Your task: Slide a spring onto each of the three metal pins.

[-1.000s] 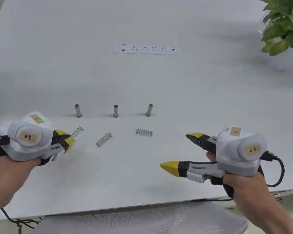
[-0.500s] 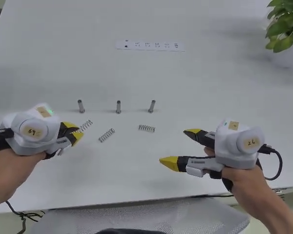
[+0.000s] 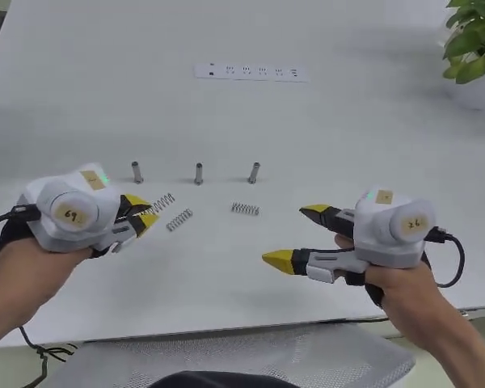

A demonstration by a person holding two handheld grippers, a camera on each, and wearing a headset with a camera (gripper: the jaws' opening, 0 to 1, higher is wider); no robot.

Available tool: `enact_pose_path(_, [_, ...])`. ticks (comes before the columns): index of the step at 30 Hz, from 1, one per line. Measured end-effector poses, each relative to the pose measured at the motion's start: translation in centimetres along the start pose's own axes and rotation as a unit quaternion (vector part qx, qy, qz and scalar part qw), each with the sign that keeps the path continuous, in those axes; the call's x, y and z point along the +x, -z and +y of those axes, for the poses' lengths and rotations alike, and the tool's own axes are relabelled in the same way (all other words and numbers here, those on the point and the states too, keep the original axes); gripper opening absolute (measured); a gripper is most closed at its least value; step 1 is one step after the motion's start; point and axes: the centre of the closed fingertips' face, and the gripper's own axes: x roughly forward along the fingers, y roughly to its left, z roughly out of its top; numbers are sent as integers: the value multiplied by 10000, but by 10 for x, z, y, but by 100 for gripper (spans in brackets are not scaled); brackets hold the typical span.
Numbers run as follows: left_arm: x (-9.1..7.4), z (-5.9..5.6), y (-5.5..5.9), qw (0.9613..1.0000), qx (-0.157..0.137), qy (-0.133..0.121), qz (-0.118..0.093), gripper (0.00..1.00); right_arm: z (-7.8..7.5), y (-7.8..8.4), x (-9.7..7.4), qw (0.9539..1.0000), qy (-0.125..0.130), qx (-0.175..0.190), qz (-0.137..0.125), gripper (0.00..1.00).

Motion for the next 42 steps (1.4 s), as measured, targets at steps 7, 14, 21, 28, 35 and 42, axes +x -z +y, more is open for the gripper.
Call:
enact_pose_path(7, [4,-14,-12,9997,183,172,-65,2,3,-1,2,10000,-79,-28,-3,67])
enact_pose_path(14, [10,-29,-21,9985,384,375,-99,2,5,-4,4,9998,-184,-68,-28,64])
enact_pose_path(21, [14,-35,-28,9973,501,508,-155,2,10,-7,5,9993,-346,-86,-84,60])
enact_pose_path(28, [16,-46,-36,9954,677,654,-193,2,18,-12,8,9983,-554,-6,-198,55])
enact_pose_path(35, [19,-59,-43,9931,816,813,-240,2,23,-15,12,9971,-726,12,-220,52])
enact_pose_path(42, [21,-78,-48,9890,1021,1029,-281,2,32,-19,15,9954,-912,28,-305,46])
